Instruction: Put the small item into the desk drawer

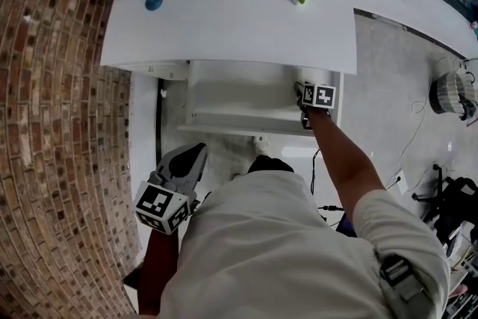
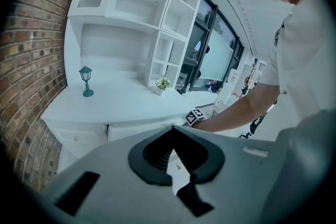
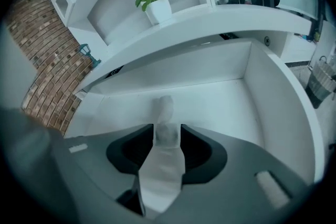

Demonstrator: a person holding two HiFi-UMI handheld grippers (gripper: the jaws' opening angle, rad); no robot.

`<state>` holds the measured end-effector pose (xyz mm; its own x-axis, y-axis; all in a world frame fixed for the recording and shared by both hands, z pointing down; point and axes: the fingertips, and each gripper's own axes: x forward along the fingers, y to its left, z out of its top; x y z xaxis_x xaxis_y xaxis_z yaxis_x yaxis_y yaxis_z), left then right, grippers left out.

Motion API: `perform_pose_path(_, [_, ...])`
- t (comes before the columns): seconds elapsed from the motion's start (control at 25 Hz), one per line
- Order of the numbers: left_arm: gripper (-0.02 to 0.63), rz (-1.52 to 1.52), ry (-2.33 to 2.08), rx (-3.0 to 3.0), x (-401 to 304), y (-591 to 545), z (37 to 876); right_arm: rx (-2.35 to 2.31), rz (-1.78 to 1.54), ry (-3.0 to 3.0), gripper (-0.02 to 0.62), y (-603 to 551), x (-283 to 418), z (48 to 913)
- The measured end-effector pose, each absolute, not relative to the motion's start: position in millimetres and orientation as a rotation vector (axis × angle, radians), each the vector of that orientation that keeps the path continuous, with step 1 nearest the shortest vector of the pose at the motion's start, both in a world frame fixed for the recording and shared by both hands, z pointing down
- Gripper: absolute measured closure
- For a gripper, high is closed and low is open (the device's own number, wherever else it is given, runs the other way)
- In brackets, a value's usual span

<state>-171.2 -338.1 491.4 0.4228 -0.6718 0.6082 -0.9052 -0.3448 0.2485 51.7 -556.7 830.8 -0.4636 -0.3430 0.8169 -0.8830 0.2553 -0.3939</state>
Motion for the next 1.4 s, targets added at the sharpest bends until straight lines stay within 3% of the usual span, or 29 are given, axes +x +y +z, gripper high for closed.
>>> perform_pose_path(0.44, [0.600,0.517,-1.271,2.183,-166,-306,485,1.163,1.067,-2.012,0.442,-539,61,785])
perform_pose_path(1.4, [0.600,0.442,-1.126,2.329,-161,-203,477,1.277,0.816,-2.207,0.584,-430,62,673])
